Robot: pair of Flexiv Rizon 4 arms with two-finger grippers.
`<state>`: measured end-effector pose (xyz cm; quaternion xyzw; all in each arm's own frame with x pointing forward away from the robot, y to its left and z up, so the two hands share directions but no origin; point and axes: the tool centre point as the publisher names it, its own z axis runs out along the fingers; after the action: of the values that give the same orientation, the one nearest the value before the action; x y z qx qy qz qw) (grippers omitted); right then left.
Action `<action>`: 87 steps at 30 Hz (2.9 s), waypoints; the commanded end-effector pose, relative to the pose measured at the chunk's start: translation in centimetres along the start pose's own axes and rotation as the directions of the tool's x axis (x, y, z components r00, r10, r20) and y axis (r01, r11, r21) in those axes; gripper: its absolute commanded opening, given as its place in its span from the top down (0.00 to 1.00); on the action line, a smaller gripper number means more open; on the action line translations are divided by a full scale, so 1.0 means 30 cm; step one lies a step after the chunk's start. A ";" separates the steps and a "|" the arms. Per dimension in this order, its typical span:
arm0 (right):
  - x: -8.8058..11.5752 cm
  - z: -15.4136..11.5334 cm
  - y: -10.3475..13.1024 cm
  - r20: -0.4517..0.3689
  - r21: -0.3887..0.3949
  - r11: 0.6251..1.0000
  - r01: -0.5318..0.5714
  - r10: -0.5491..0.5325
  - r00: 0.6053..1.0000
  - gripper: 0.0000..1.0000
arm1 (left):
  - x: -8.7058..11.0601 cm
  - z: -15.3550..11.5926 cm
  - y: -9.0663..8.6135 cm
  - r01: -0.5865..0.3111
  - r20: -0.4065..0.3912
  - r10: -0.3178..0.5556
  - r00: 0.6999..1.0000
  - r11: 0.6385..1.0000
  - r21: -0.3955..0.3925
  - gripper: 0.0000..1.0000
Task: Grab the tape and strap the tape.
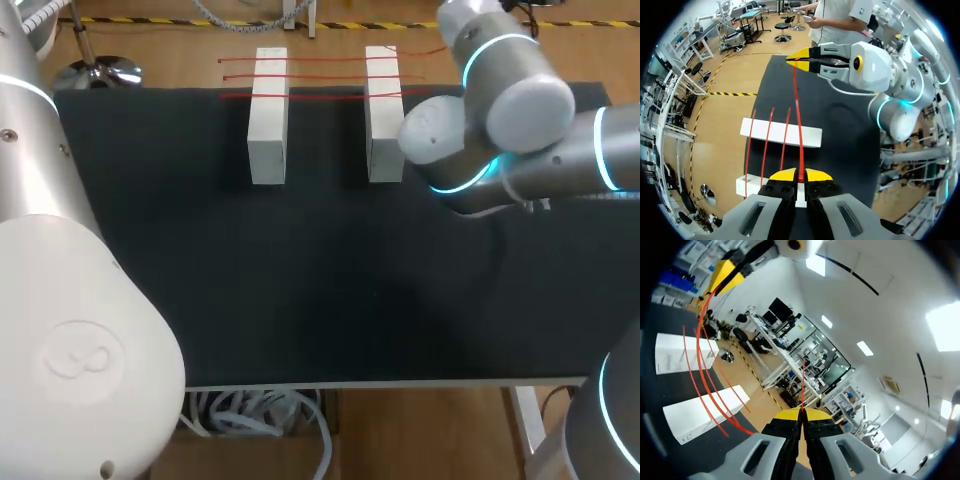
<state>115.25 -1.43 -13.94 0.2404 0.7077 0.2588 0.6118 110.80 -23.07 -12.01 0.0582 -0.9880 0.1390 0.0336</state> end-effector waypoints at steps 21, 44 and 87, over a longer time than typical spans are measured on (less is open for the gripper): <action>0.063 0.009 0.102 0.064 -0.177 0.930 0.323 -0.317 0.946 1.00 | -0.001 -0.004 -0.004 0.002 -0.001 -0.002 1.000 1.000 -0.006 1.00; 0.075 0.006 0.106 0.084 -0.139 0.963 0.230 -0.220 0.972 1.00 | -0.001 -0.004 -0.004 0.002 -0.001 -0.002 1.000 1.000 -0.006 1.00; 0.160 -0.015 0.230 0.136 0.064 0.946 0.317 -0.323 0.936 1.00 | -0.001 -0.004 -0.004 0.002 -0.001 -0.002 1.000 1.000 -0.006 1.00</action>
<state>114.39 6.62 -13.19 0.1529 0.6943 0.1237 0.6923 110.79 -23.07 -12.02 0.0582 -0.9880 0.1390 0.0334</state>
